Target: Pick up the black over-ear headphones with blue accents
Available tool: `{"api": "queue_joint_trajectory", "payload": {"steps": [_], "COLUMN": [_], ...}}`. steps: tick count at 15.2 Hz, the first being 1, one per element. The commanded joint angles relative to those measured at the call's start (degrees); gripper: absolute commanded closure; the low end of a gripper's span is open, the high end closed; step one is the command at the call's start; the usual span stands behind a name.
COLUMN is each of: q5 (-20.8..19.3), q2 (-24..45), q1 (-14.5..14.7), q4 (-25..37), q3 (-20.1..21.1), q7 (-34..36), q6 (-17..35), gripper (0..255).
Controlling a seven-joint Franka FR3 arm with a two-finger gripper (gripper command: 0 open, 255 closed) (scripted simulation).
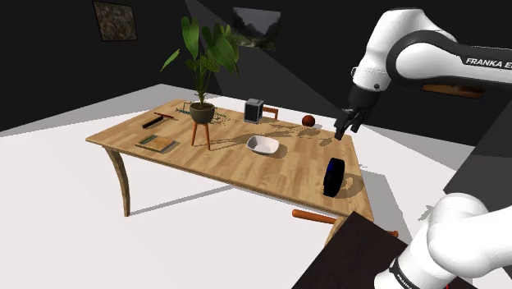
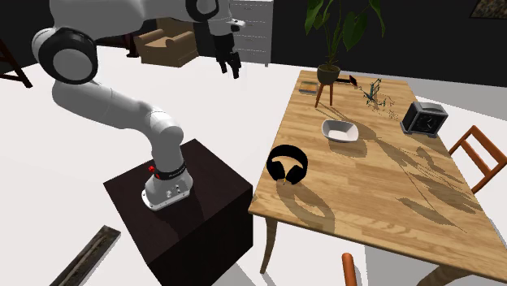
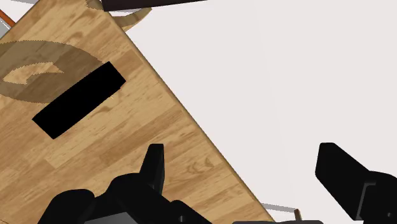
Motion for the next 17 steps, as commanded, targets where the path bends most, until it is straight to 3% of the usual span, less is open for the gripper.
{"api": "queue_joint_trajectory", "payload": {"steps": [1,17], "q5": [0.0,-0.1], "q2": [0.0,22.5], "q1": [0.0,-9.5], "q4": [0.0,-0.9], "q3": [0.0,-12.1], "q7": [0.0,3.8], "q6": [0.0,18.5], "gripper": [0,0]}}
